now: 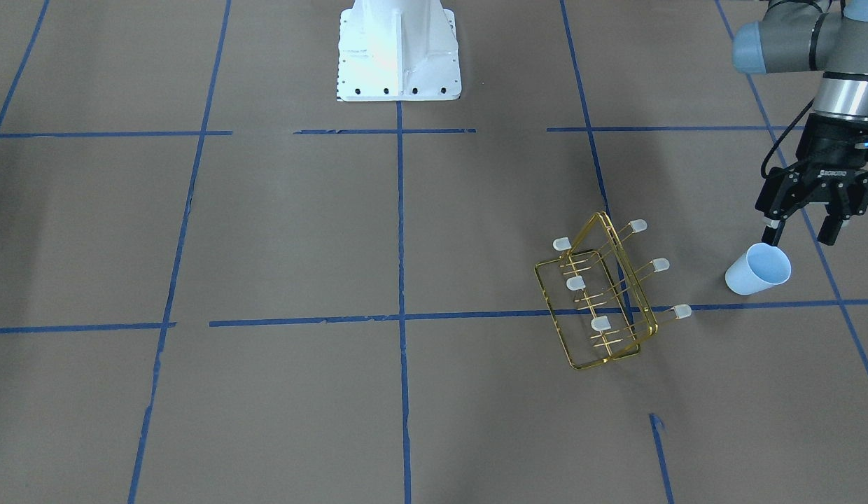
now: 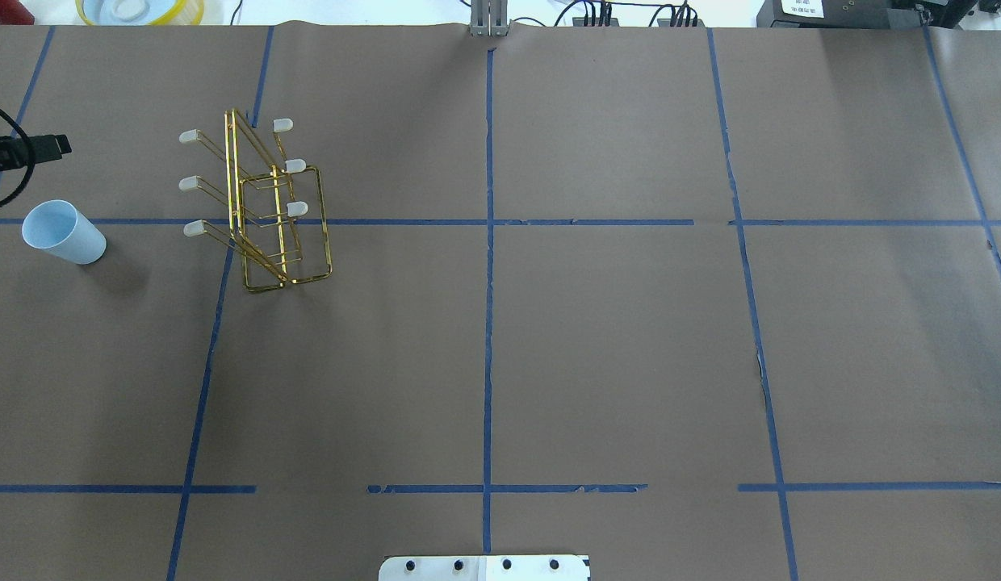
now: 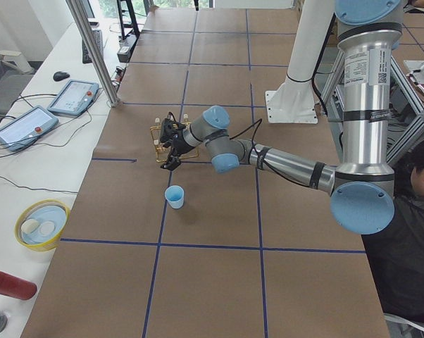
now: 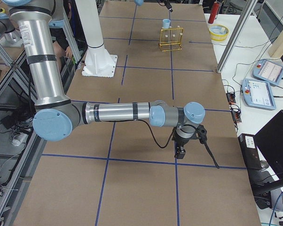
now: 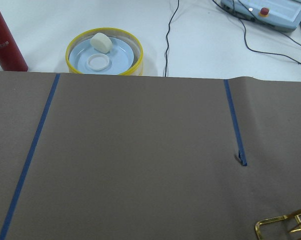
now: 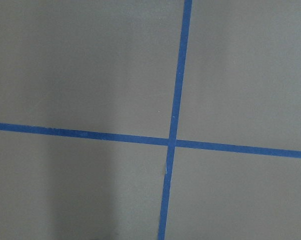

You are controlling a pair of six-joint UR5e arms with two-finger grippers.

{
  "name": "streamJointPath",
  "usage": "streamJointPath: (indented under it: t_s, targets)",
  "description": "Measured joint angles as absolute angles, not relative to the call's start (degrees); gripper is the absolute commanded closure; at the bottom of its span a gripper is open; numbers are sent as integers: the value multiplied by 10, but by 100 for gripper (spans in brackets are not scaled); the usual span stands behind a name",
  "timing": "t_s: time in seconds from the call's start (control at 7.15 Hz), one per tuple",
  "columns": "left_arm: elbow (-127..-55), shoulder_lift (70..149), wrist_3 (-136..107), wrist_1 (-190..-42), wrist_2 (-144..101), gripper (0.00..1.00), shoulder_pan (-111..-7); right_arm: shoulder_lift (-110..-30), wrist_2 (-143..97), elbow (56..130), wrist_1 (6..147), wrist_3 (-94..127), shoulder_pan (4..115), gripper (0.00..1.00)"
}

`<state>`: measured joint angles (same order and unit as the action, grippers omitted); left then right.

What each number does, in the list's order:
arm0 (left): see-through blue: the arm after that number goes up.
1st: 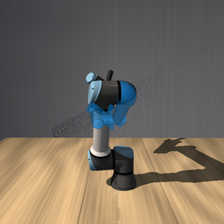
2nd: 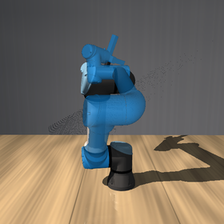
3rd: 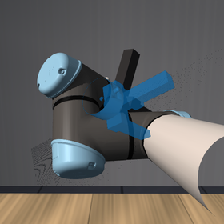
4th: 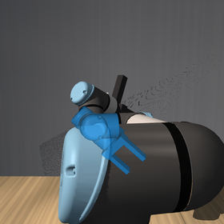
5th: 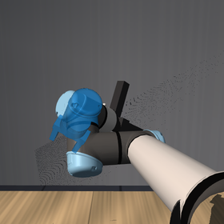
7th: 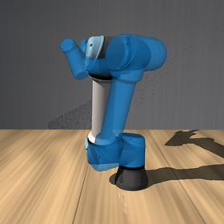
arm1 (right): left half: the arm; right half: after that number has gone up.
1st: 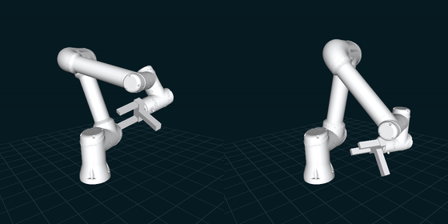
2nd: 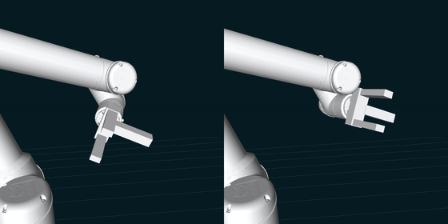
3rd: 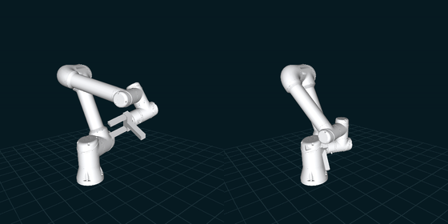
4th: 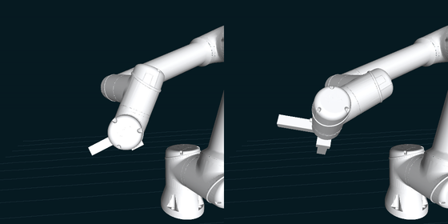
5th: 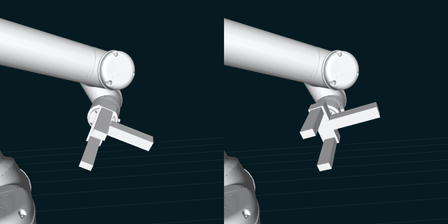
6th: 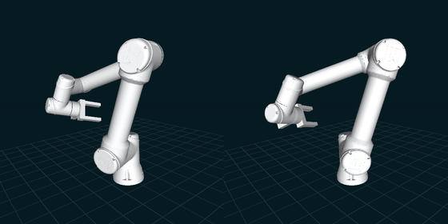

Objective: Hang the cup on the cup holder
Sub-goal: 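Move the left gripper down to the light-blue cup's rim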

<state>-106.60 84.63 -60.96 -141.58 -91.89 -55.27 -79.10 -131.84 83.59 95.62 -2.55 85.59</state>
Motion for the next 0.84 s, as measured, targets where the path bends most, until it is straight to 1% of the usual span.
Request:
streamJointPath:
  t_s: [0.42,0.84]
  targets:
    - [-1065,769,-720,-1500,-708,0,-431,-791,-1318,836,956,-26,856,0]
    - [-1028,750,-822,-1515,-541,0,-318,-791,-1318,836,956,-26,856,0]
